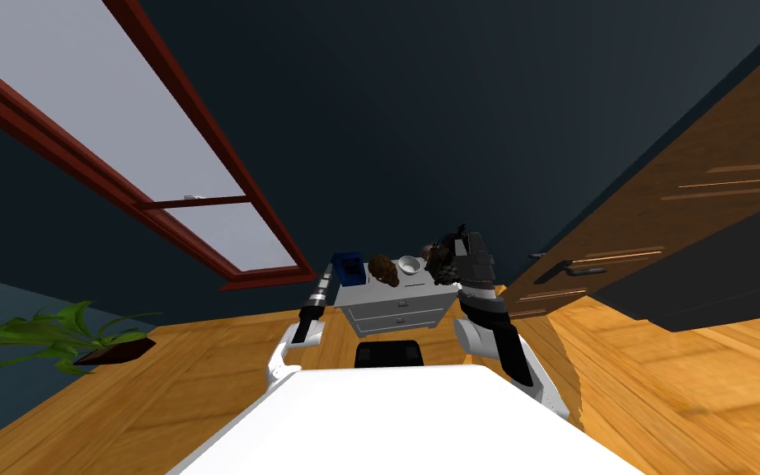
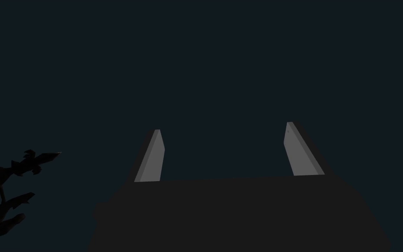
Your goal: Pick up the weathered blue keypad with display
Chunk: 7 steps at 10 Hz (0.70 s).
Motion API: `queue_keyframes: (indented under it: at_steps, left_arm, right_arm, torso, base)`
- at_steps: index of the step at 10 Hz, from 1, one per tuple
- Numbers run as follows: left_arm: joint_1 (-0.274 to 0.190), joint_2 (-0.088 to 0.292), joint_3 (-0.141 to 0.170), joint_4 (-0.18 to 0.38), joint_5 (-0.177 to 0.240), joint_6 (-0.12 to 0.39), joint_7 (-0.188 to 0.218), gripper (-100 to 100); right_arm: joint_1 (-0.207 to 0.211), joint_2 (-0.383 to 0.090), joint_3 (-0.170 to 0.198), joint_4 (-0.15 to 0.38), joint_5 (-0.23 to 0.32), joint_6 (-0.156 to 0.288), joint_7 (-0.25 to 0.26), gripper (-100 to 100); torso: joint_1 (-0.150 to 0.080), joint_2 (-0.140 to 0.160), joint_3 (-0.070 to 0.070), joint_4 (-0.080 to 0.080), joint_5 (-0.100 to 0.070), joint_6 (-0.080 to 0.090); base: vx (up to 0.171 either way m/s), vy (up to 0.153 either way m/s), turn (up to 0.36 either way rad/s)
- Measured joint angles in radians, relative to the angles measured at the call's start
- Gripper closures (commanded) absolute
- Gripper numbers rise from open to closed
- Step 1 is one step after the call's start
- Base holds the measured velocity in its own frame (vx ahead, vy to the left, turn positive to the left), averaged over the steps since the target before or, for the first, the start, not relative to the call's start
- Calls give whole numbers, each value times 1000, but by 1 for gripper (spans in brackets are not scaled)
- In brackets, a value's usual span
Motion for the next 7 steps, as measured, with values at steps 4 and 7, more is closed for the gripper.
queue_keyframes:
  at_steps: [4, 7]
  left_arm:
    - [-40, -12, 14, 128, -17, -1, -31, -100]
    - [-63, -19, 21, 202, -29, 14, -52, -100]
  right_arm:
    - [0, 0, 0, 0, 0, 0, 0, 0]
    - [0, 0, 0, 0, 0, 0, 0, 0]
  torso:
    - [1, 0, 0, 0, 0, 0]
    - [0, 0, 0, 0, 0, 0]
  base:
    - [0, 28, -48]
    - [0, 23, -35]
